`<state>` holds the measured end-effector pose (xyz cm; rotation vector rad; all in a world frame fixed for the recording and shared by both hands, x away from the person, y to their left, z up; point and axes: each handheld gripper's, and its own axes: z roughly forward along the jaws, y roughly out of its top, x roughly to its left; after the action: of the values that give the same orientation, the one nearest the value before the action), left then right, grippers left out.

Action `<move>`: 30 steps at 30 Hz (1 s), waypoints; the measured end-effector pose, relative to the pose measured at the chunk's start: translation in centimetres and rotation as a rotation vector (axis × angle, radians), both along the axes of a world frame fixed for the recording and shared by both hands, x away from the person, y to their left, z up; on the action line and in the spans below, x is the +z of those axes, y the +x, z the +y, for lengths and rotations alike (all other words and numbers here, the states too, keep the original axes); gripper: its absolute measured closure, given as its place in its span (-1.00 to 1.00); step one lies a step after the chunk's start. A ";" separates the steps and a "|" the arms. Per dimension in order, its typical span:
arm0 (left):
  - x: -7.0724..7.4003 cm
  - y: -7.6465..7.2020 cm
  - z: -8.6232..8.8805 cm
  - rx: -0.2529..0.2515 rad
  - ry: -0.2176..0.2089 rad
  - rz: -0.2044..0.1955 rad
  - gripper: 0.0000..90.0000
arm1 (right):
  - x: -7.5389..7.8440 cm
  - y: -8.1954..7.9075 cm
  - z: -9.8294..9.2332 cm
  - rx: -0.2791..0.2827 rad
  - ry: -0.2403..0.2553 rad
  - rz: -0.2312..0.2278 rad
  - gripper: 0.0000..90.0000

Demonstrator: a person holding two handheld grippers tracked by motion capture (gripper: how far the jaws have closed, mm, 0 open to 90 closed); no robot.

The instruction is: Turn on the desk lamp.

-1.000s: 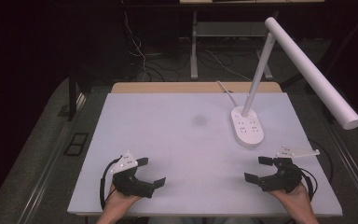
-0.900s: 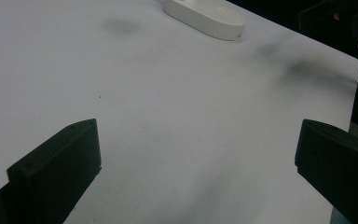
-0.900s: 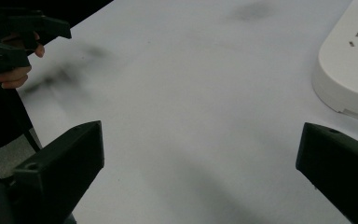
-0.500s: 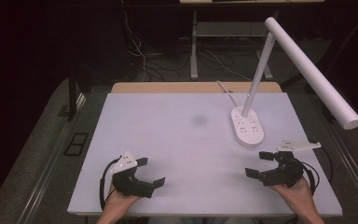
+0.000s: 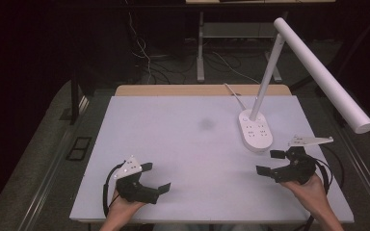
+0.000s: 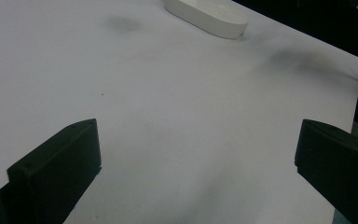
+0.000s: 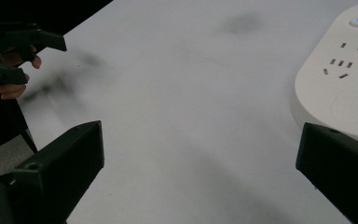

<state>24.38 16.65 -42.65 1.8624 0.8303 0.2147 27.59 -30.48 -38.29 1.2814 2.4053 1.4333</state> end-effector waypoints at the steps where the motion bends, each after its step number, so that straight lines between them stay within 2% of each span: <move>1: 0.0 0.0 0.0 0.000 0.001 0.000 -1.00 | 0.1 0.2 -0.1 0.000 -0.005 0.004 -0.98; 14: 0.0 0.0 0.0 0.002 -0.003 0.000 -1.00 | 1.1 1.7 -0.8 -0.001 -0.034 0.010 -0.98; 30: -0.1 0.0 0.0 0.006 0.004 -0.004 -1.00 | 2.4 4.1 -1.2 0.000 -0.072 -0.007 -0.98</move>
<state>24.42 16.61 -42.74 1.8630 0.8336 0.2244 31.71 -31.70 -35.92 1.2585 2.4283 1.3350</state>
